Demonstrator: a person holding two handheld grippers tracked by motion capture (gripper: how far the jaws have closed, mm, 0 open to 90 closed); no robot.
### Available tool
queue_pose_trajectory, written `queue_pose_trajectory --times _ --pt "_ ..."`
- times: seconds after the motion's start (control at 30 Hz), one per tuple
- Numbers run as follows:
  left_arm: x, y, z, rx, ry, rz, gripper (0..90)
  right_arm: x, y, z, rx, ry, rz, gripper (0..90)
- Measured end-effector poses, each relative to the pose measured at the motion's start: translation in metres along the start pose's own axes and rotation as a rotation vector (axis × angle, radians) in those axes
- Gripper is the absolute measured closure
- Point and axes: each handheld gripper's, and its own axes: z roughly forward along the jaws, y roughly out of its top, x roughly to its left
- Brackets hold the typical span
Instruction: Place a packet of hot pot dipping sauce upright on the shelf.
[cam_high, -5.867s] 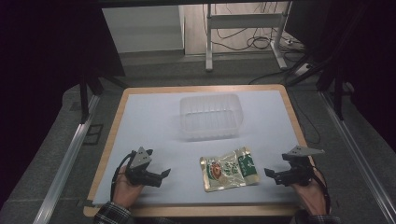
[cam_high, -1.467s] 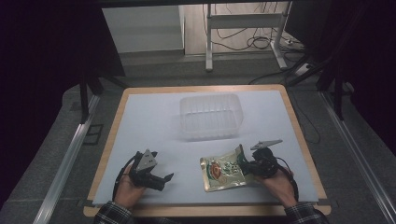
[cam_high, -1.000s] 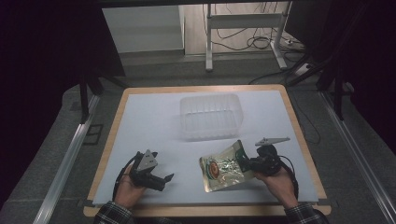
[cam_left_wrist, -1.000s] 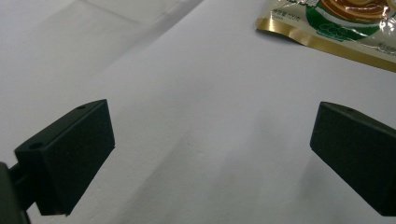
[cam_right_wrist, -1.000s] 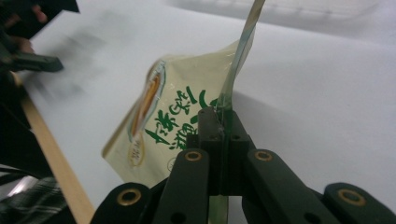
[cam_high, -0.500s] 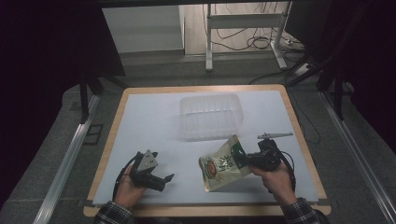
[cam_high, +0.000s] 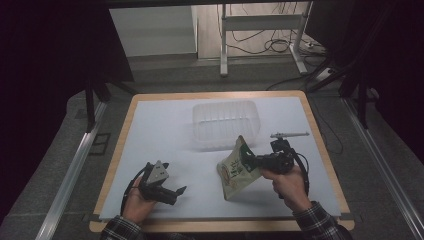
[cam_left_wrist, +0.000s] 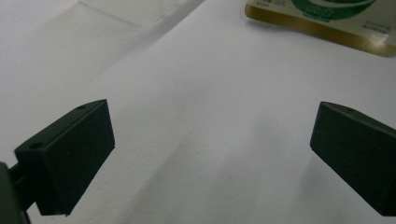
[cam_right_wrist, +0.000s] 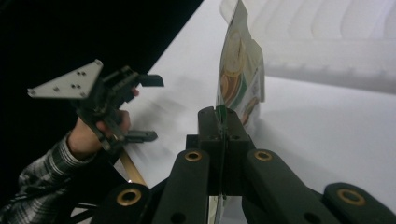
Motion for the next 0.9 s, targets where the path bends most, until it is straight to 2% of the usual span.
queue_pose_trajectory --times 0.13,0.43,0.9 --pt "0.000 0.000 0.000 -0.001 0.000 0.003 0.0 0.002 0.008 0.000 -0.024 0.028 0.016 89.3" --pt "0.000 0.000 0.000 -0.001 0.001 0.003 0.0 0.004 0.025 -0.001 -0.073 0.037 0.022 89.3" --pt "0.002 0.000 -0.002 -0.026 -0.009 -0.016 0.0 0.009 0.040 0.001 -0.096 0.071 0.018 89.3"
